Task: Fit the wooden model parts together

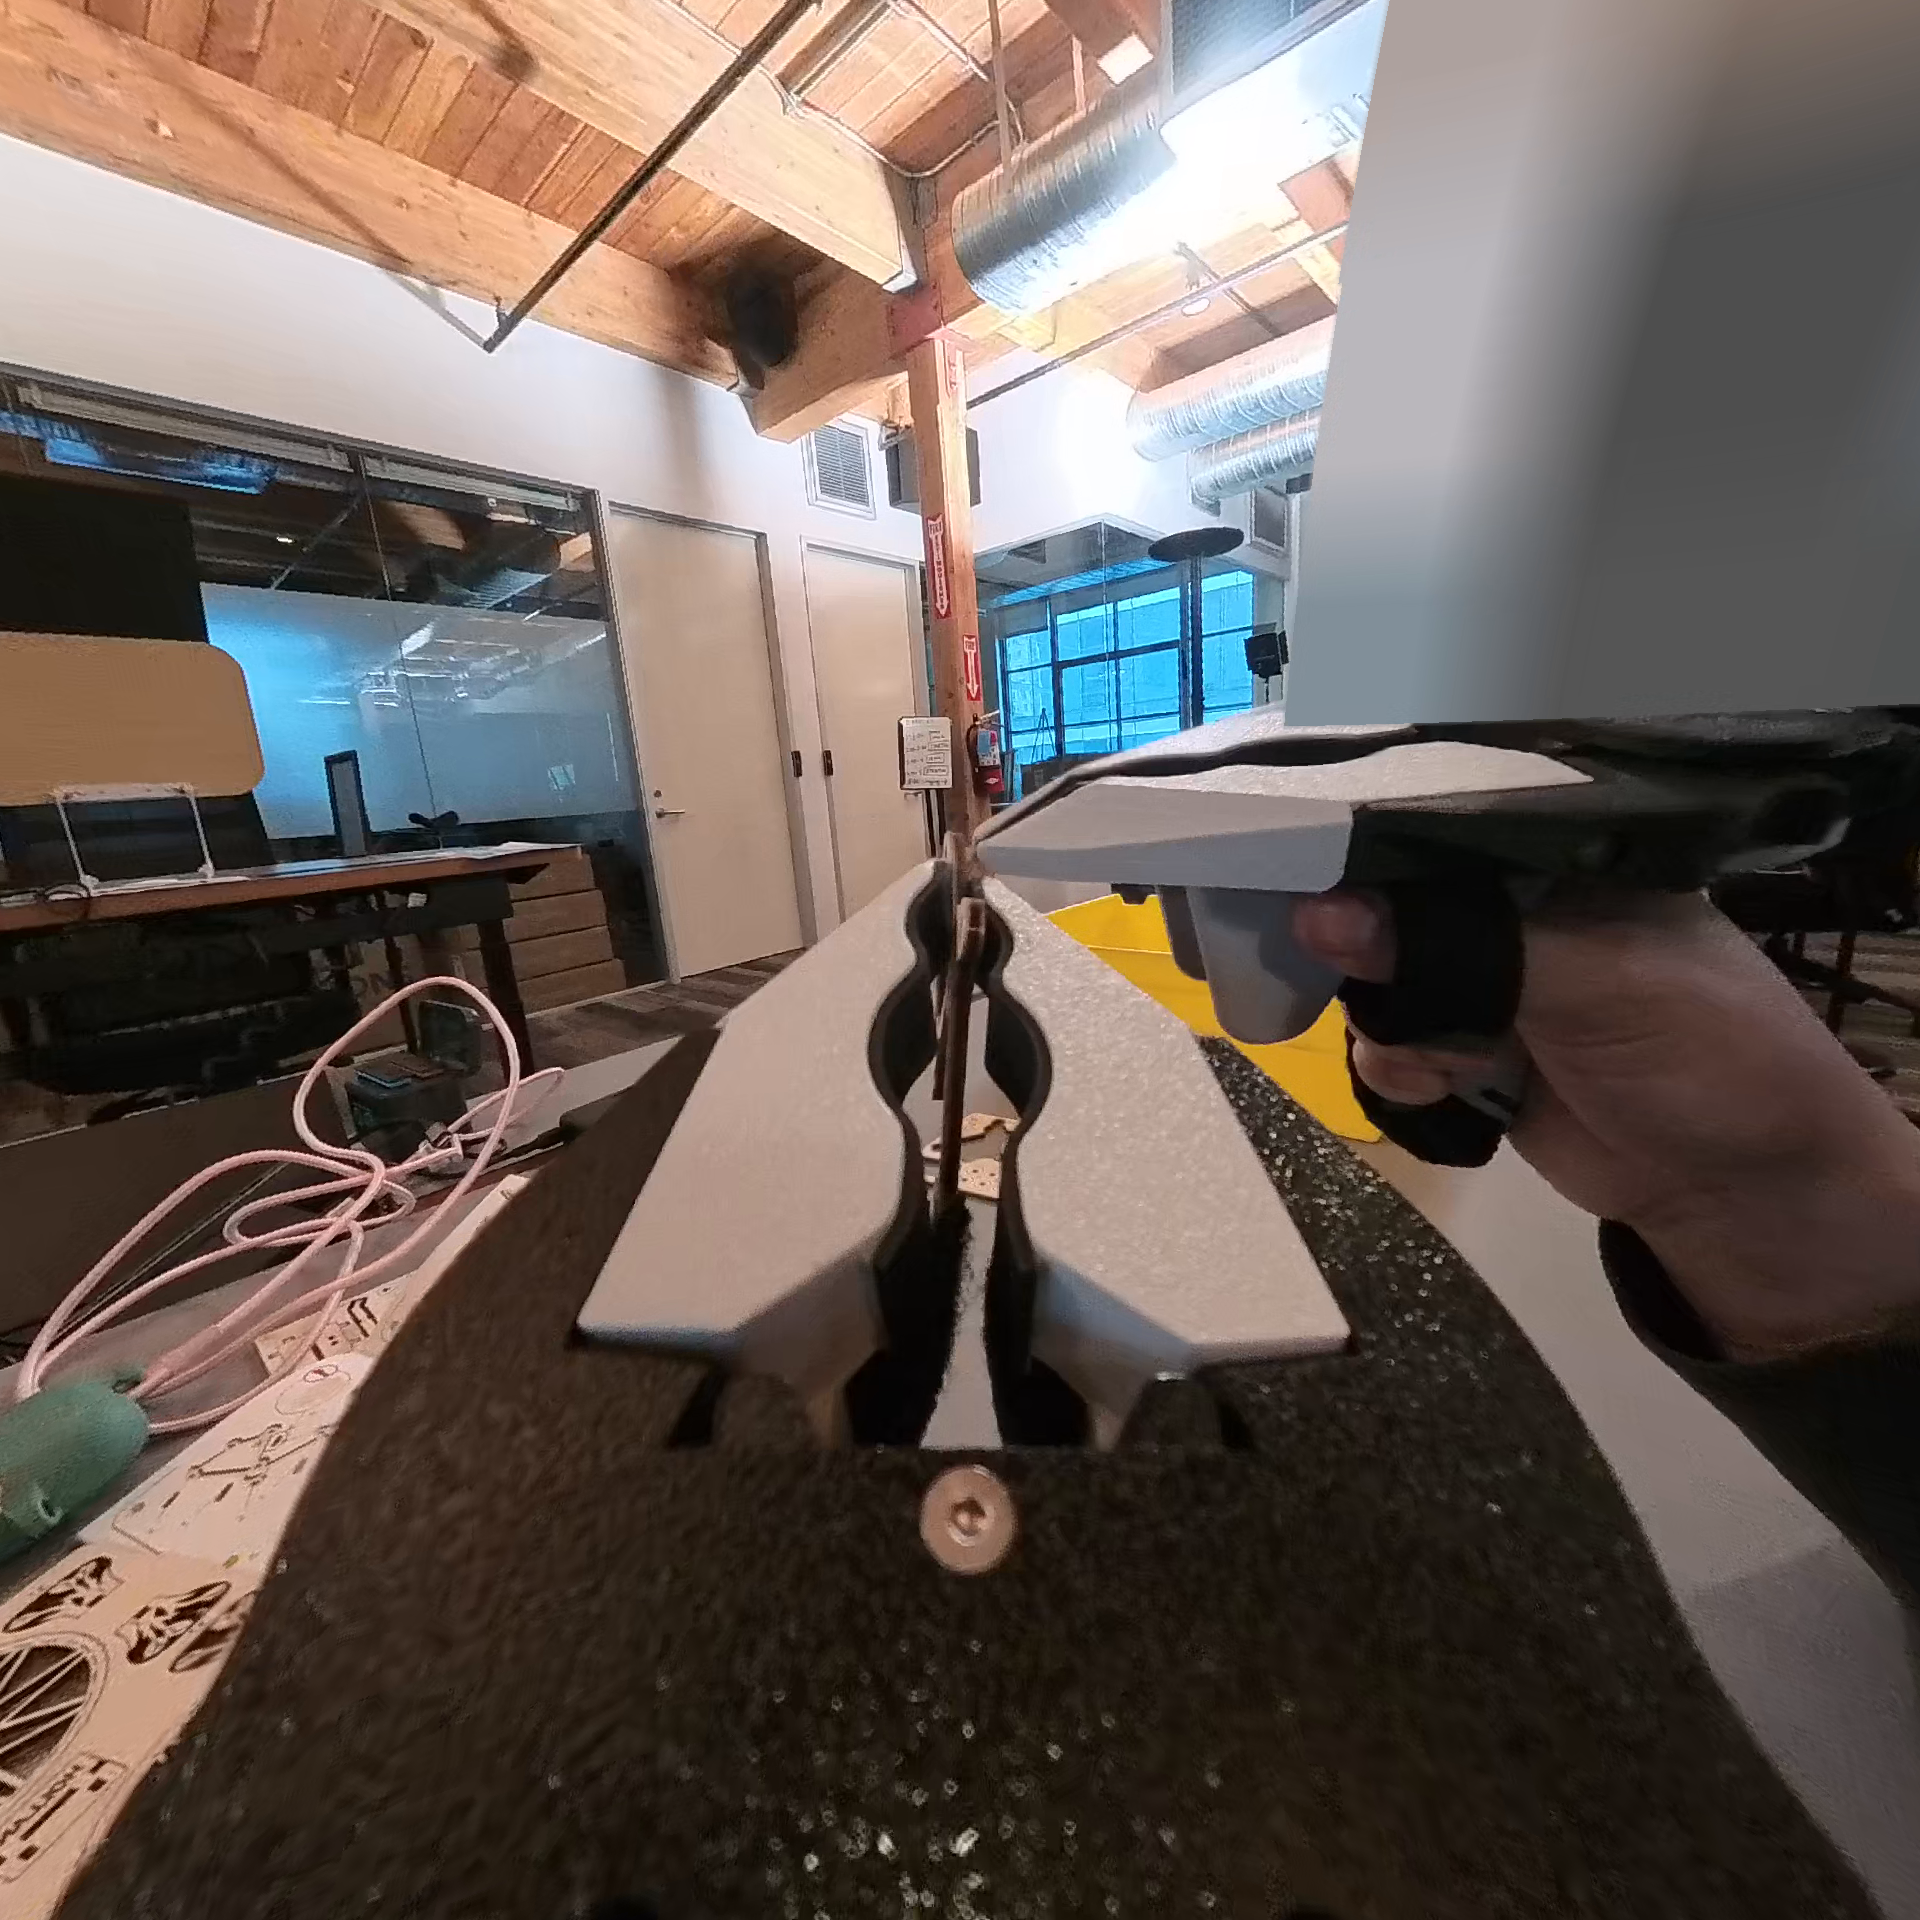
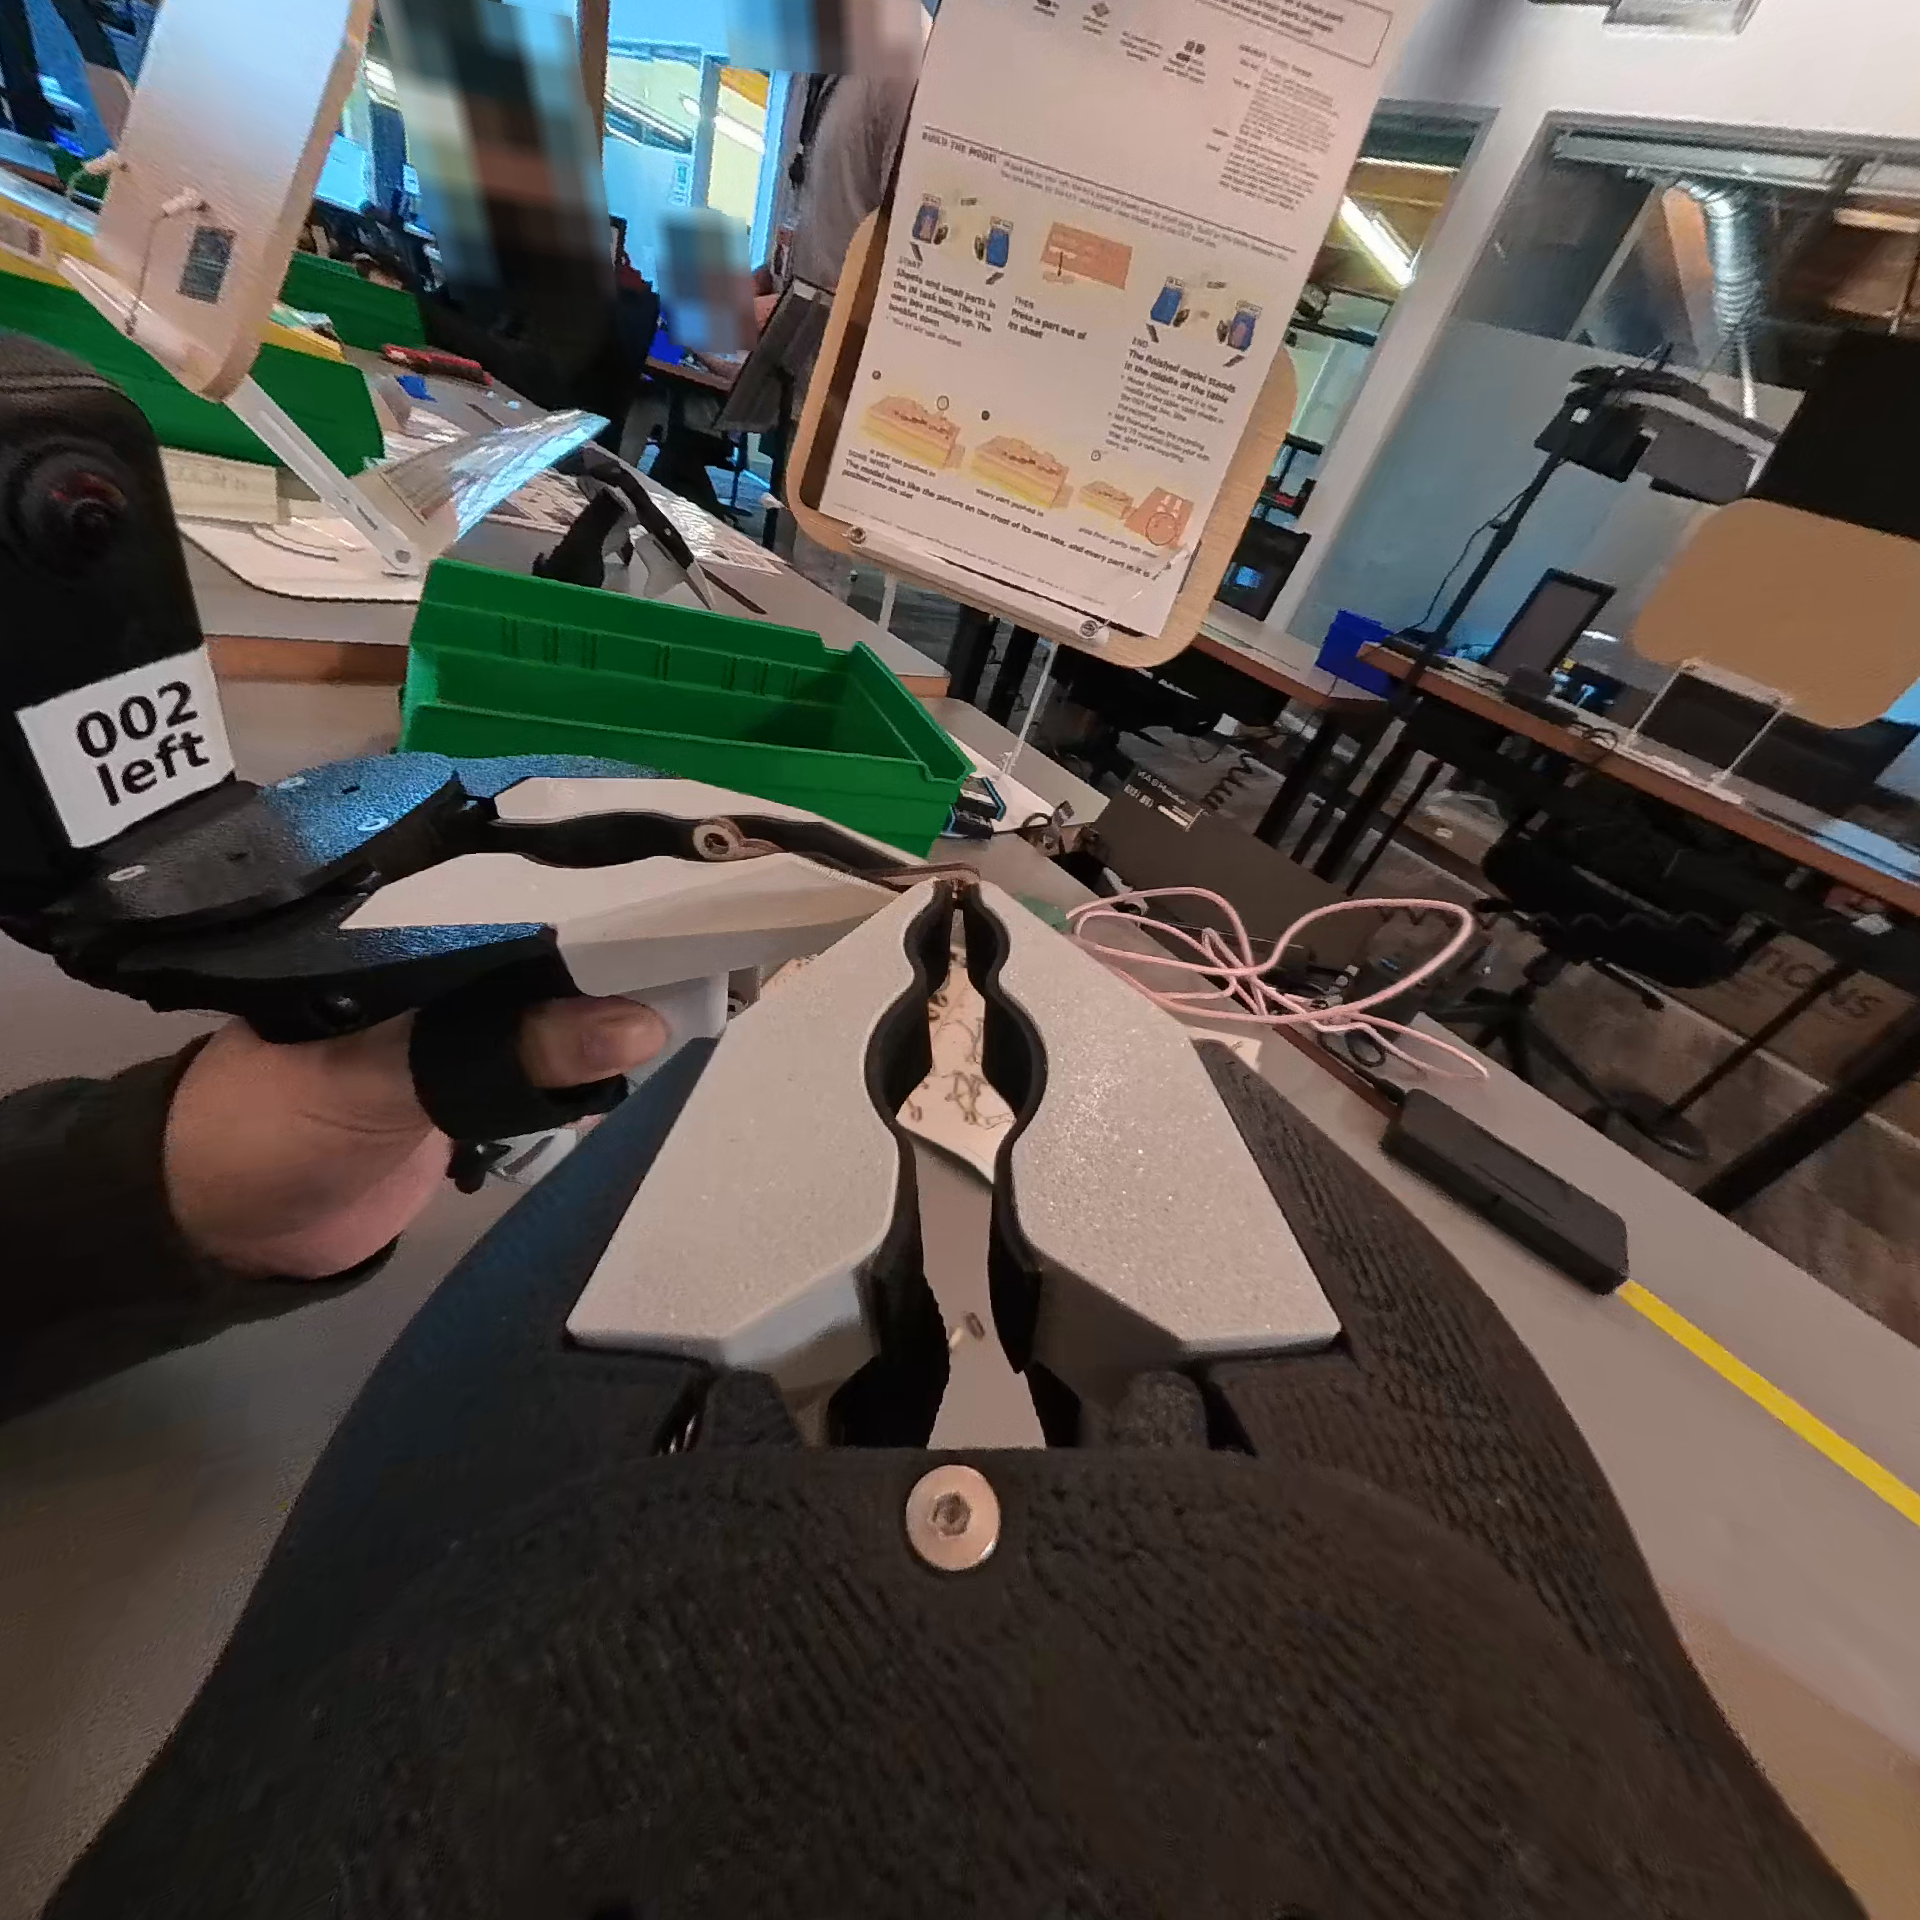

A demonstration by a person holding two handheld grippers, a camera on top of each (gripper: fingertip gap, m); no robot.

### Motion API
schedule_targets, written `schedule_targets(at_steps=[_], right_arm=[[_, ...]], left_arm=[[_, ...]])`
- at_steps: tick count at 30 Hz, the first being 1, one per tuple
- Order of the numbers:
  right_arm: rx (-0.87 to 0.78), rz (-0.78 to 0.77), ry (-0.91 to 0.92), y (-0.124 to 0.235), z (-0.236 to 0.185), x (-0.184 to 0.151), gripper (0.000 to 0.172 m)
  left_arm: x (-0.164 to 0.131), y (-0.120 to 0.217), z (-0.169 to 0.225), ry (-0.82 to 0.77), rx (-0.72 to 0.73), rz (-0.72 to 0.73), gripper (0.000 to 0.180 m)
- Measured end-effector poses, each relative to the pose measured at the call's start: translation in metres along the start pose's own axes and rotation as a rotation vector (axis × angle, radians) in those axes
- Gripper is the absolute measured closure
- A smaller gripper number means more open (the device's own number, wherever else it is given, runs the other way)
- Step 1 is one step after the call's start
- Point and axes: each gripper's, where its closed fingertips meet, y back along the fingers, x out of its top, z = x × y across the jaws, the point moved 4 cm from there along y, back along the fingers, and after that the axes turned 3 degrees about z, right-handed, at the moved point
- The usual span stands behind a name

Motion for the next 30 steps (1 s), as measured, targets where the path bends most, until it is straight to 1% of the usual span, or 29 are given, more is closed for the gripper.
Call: schedule_targets(at_steps=[5,13,17,19,20,21,22,24,25,27,28,30], right_arm=[[0.020,0.013,-0.035,-0.001,0.000,-0.001,0.171],[0.069,0.011,-0.072,0.000,0.001,-0.002,0.170],[0.073,0.028,-0.088,0.009,0.013,-0.002,0.161],[0.101,0.019,-0.083,0.013,0.018,-0.007,0.157],[0.125,0.012,-0.094,0.014,0.020,-0.010,0.151],[0.168,0.011,-0.120,0.014,0.019,-0.013,0.149],[0.234,0.023,-0.172,0.014,0.017,-0.015,0.147],[0.408,0.074,-0.341,0.016,0.011,-0.013,0.142],[0.481,0.095,-0.429,0.017,0.010,-0.012,0.145],[0.562,0.103,-0.516,0.017,0.007,-0.014,0.148],[0.577,0.104,-0.516,0.017,0.004,-0.013,0.150],[0.578,0.097,-0.453,0.015,-0.005,-0.011,0.154]], left_arm=[[0.000,0.001,-0.002,-0.028,0.005,-0.009,0.180],[-0.002,0.001,-0.003,-0.010,-0.015,-0.018,0.180],[0.001,0.004,-0.015,0.012,0.016,-0.016,0.180],[0.001,0.005,-0.018,0.088,-0.008,-0.011,0.180],[0.001,0.004,-0.018,0.160,-0.048,-0.003,0.180],[0.002,0.004,-0.017,0.253,-0.101,0.017,0.180],[0.003,0.003,-0.015,0.355,-0.163,0.054,0.180],[0.011,0.005,-0.010,0.535,-0.306,0.167,0.180],[0.014,0.006,-0.008,0.604,-0.347,0.211,0.180],[0.014,0.005,-0.005,0.668,-0.395,0.224,0.180],[0.014,0.004,-0.003,0.668,-0.401,0.220,0.180],[0.014,0.003,0.001,0.635,-0.408,0.206,0.180]])
